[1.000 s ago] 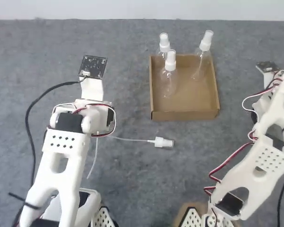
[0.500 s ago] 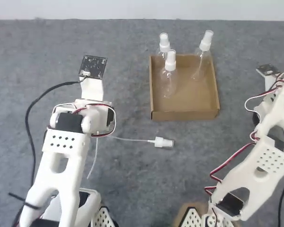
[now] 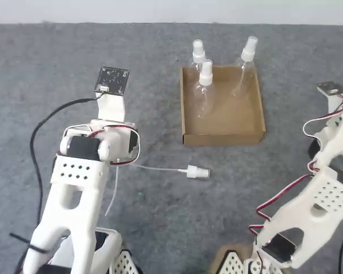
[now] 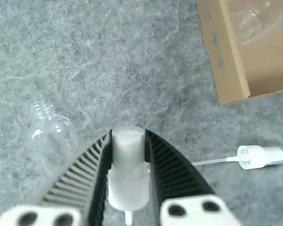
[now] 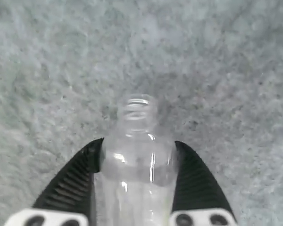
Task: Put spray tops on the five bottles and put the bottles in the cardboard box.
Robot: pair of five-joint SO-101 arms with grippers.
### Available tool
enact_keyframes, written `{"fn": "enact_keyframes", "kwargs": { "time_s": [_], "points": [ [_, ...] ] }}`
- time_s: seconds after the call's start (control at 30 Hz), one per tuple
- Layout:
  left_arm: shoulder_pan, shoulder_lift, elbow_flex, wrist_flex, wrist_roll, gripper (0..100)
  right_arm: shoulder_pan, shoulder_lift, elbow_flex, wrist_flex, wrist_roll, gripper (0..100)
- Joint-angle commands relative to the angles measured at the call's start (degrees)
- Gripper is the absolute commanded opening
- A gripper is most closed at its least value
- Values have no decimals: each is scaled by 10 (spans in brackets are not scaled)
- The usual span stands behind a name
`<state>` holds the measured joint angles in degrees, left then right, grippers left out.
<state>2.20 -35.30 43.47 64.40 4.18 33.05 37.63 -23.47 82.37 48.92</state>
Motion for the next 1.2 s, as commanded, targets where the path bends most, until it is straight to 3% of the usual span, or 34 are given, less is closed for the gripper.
{"fn": "enact_keyframes", "kwargs": {
  "time_s": [0.0,0.4,0.73,0.87,1.17],
  "points": [
    [-4,-29,-8,-18,0,12,6,-99,-43,43,-7,6],
    [-4,-33,-69,-12,1,11,-117,-357,-38,119,-189,6],
    [-4,-240,-70,18,-4,12,-300,-470,-22,176,-292,6],
    [-4,-294,-71,11,1,12,-391,-553,86,142,-322,6],
    [-4,-336,-133,-61,51,12,-602,-790,478,-86,-349,6]
  ]
}}
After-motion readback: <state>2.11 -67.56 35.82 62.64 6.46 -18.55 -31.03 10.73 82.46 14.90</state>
